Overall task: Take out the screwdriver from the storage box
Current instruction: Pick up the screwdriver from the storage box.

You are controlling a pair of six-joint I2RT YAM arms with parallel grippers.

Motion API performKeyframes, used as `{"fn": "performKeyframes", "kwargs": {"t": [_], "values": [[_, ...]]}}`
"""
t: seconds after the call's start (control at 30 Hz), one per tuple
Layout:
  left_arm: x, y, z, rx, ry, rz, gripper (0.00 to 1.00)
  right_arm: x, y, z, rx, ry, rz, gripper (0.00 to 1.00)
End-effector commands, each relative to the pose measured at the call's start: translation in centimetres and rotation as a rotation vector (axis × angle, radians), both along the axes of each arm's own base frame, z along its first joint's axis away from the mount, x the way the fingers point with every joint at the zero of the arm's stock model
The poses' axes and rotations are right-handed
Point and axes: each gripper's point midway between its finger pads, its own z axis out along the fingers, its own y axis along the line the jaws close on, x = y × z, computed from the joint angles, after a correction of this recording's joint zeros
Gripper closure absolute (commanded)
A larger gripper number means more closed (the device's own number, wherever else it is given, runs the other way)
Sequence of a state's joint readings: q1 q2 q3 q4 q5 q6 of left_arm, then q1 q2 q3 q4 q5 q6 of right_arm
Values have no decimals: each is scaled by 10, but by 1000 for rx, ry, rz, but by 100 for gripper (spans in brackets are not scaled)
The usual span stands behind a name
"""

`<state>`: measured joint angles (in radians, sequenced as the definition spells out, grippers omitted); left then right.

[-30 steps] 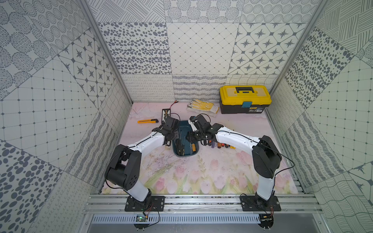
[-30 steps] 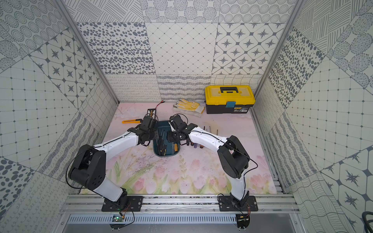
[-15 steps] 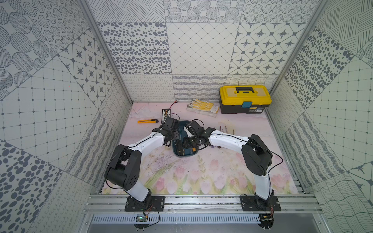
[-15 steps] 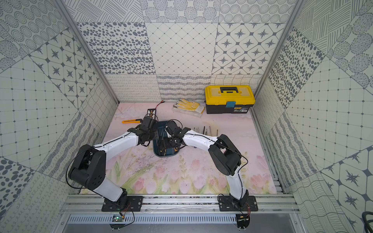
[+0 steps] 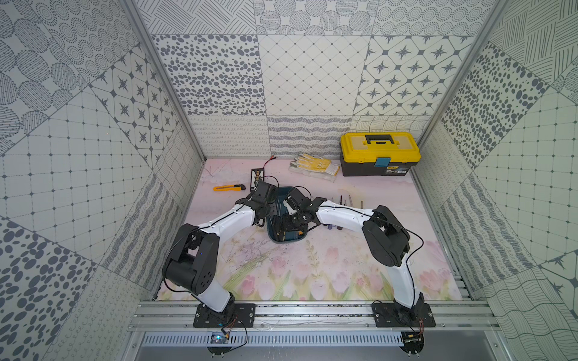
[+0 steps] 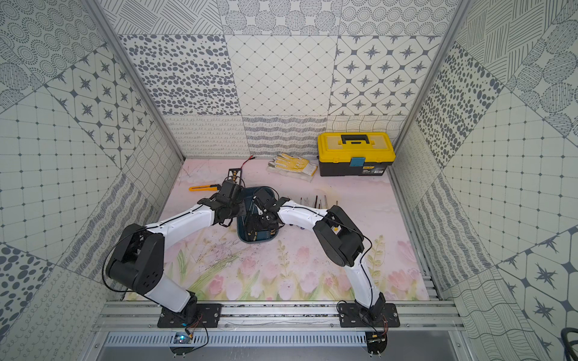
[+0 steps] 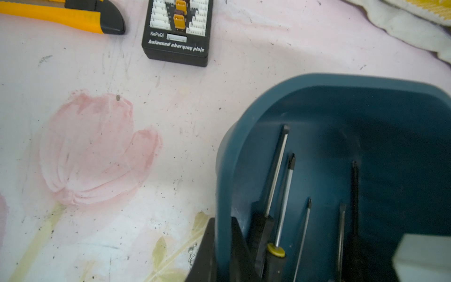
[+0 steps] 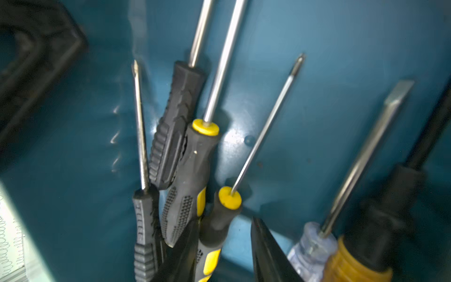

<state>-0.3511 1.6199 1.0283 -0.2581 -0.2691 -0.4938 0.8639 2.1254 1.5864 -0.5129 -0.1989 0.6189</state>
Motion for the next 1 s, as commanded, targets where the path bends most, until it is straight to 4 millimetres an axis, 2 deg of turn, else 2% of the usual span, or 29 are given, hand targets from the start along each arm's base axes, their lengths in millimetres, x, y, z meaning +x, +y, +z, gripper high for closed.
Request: {"fn": "performKeyframes", "kwargs": {"t": [0.0, 0.1, 0.27, 0.63, 0.8, 0.83, 0.9, 0.97], "values": [[14, -4, 16, -29, -77, 3, 100, 5, -9, -9, -77, -22, -25, 60], [14, -4, 15, -28, -75, 3, 100, 10, -19, -11, -143, -50, -28, 63], [14, -4, 14, -26, -74, 4, 100, 11, -22, -14, -180, -47, -12, 65], [13, -3, 14, -28, -71, 5, 100, 5, -2, -26, -110, 9, 15, 61], [12, -3, 16, -24, -75, 5, 100, 6, -8, -35, -143, 14, -2, 68], [12, -2, 16, -24, -74, 5, 100, 6, -12, -36, -162, 8, -6, 72], [12, -2, 15, -24, -74, 5, 100, 9, -20, -35, -199, -19, -20, 78], [12, -2, 15, -23, -72, 6, 100, 12, -25, -30, -217, -48, -27, 78]]}}
